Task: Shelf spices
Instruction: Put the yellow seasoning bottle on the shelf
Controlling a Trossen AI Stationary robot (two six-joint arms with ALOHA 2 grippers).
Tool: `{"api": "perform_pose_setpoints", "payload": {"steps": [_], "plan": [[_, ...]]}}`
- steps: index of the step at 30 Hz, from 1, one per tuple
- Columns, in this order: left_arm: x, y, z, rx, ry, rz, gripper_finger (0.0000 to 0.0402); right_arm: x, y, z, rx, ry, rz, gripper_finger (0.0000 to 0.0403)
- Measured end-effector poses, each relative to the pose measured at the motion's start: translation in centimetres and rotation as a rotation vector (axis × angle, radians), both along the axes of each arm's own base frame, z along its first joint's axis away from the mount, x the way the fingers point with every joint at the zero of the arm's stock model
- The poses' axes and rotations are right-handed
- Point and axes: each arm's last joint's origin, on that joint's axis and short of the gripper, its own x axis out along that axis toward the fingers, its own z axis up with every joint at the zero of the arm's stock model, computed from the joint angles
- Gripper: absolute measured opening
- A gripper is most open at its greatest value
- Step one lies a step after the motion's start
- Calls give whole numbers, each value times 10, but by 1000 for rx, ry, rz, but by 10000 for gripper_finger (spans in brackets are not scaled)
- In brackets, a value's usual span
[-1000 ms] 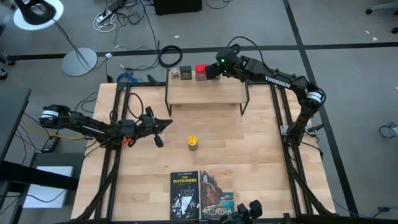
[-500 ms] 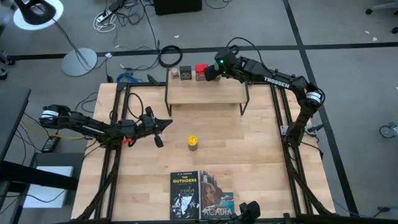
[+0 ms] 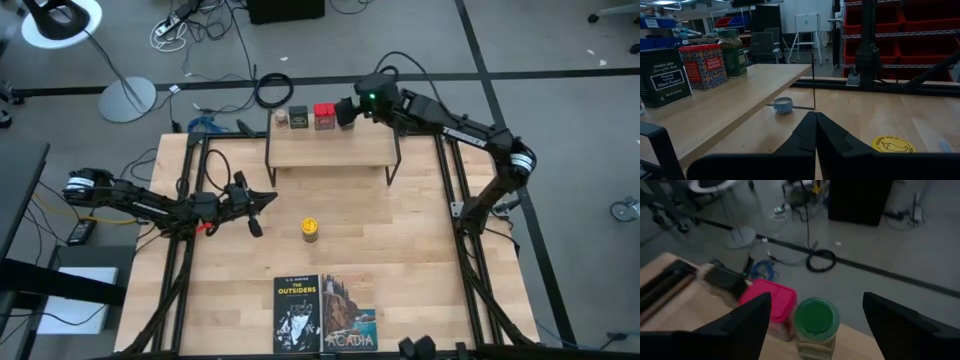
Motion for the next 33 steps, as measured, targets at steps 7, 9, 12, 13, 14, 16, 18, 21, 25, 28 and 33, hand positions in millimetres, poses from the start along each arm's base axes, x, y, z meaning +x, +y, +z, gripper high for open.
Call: {"api": "perform_pose_setpoints", "payload": {"steps": [7,9,12,13,14,16,18,21,25,28,33], "plan": [[0,0,0,0,0,0,8,-8,51,25,-41,-13,90,309],[0,0,0,0,0,0,8,-5,71,23,-25,10,115,307],[0,0,0,0,0,0,8,4,106,18,-16,43,191,306],[0,0,0,0,0,-1,8,8,120,16,-18,45,224,306],[0,0,0,0,0,-1,8,12,134,15,-21,53,263,306],[0,0,0,0,0,-1,8,22,160,9,-36,58,326,306],[0,0,0,-2,0,-1,8,27,185,2,-32,78,383,306],[0,0,0,-3,2,-1,8,36,215,-10,-10,81,446,306],[0,0,0,-3,2,-1,8,55,240,-39,58,110,476,306],[0,0,0,-3,1,-1,8,71,241,-68,138,159,456,306],[0,0,-1,-20,6,-2,8,93,241,-113,220,245,438,306]]}}
